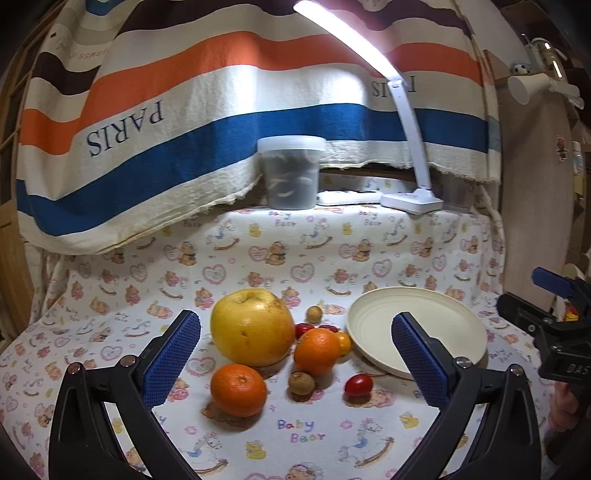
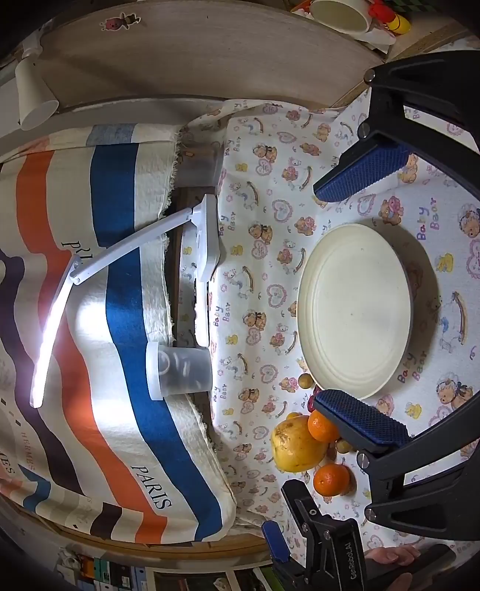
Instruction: Organize fruits
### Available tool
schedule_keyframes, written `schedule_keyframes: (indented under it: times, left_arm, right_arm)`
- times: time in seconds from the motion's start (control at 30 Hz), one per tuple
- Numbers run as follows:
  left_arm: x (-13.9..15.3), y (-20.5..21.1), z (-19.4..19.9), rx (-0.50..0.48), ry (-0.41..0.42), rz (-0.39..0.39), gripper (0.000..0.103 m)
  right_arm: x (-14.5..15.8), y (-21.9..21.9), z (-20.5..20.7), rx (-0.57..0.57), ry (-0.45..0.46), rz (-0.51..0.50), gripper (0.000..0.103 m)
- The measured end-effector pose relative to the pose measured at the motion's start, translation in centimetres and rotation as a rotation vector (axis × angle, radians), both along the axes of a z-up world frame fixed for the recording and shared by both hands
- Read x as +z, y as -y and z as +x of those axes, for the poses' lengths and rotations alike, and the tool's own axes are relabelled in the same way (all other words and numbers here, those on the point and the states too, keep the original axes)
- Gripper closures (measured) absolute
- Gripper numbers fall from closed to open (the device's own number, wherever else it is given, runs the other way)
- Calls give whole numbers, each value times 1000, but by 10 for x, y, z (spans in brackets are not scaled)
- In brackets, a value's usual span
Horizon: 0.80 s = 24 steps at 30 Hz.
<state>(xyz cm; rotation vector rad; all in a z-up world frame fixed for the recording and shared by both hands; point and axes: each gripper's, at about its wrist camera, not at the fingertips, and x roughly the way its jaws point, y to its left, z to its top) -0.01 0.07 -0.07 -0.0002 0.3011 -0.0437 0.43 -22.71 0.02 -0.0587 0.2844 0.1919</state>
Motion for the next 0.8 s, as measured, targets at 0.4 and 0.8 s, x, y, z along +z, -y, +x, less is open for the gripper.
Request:
schedule_keyframes:
  times: [0.4,0.8]
  left_arm:
    - [0,0,0,46,-1,11,0]
    - [-2,2,-2,49,2,3,0]
  right_arm:
    - [0,0,-3,6,3,7,1]
    - [0,-3,-5,31,3,5,1]
